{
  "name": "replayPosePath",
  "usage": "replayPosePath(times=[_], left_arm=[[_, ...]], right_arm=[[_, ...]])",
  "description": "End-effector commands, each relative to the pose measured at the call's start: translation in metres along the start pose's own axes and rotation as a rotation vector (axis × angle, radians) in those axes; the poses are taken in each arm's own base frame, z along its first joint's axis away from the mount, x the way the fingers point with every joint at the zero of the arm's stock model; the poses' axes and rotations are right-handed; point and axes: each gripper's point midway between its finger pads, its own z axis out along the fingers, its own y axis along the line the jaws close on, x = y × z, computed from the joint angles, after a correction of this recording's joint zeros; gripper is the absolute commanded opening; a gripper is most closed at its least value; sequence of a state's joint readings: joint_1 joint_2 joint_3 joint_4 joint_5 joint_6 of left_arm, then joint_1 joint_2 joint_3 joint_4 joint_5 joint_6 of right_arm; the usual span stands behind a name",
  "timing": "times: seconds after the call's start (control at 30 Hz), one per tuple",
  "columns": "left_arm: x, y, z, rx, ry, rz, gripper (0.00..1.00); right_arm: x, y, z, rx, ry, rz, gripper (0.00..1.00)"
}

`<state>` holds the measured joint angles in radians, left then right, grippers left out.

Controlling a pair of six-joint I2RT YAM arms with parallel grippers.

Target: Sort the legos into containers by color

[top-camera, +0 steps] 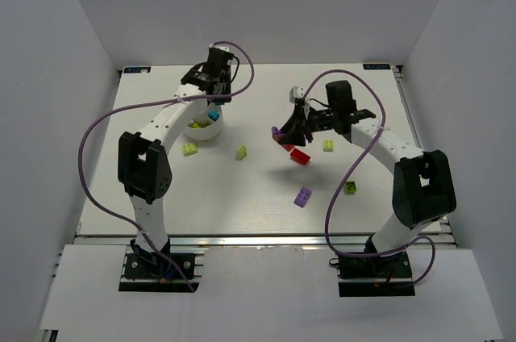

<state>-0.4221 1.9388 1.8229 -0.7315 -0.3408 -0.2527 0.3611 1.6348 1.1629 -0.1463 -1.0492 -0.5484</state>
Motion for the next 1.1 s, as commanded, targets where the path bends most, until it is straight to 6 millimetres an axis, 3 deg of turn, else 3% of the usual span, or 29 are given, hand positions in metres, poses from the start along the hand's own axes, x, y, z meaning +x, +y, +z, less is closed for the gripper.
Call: replayPosePath(times=[0.0,0.3,0.6,0.7,0.83,1.07], left_arm=[[-0.011,0.015,-0.004,-0.061,-0.02,-0.03,0.06],[-0.011,0.023,0.026,-0.108,0.013,-0.02,0.06],[-0.001,0.024,0.043,-0.106,0.041,-0.025,0.09],[-0.001,0.024,0.045,-0.109,0.041,-0.025,0.17],[0.001,0.025,0.045,-0.115,0.046,-0.024,0.38],[0.0,0.027,0.042,-0.12,0.041,-0.031,0.58]], right_arm=[[-0.017,0.003,-0.006,0.007,-0.036,-0.052,0.03],[-0.015,0.004,-0.007,0.007,-0.036,-0.042,0.04],[-0.013,0.004,-0.009,0.011,-0.035,-0.038,0.04],[-0.013,0.003,-0.008,0.009,-0.035,-0.035,0.04],[-0.013,0.003,-0.008,0.009,-0.035,-0.034,0.04],[-0.013,0.002,-0.008,0.006,-0.035,-0.036,0.04]])
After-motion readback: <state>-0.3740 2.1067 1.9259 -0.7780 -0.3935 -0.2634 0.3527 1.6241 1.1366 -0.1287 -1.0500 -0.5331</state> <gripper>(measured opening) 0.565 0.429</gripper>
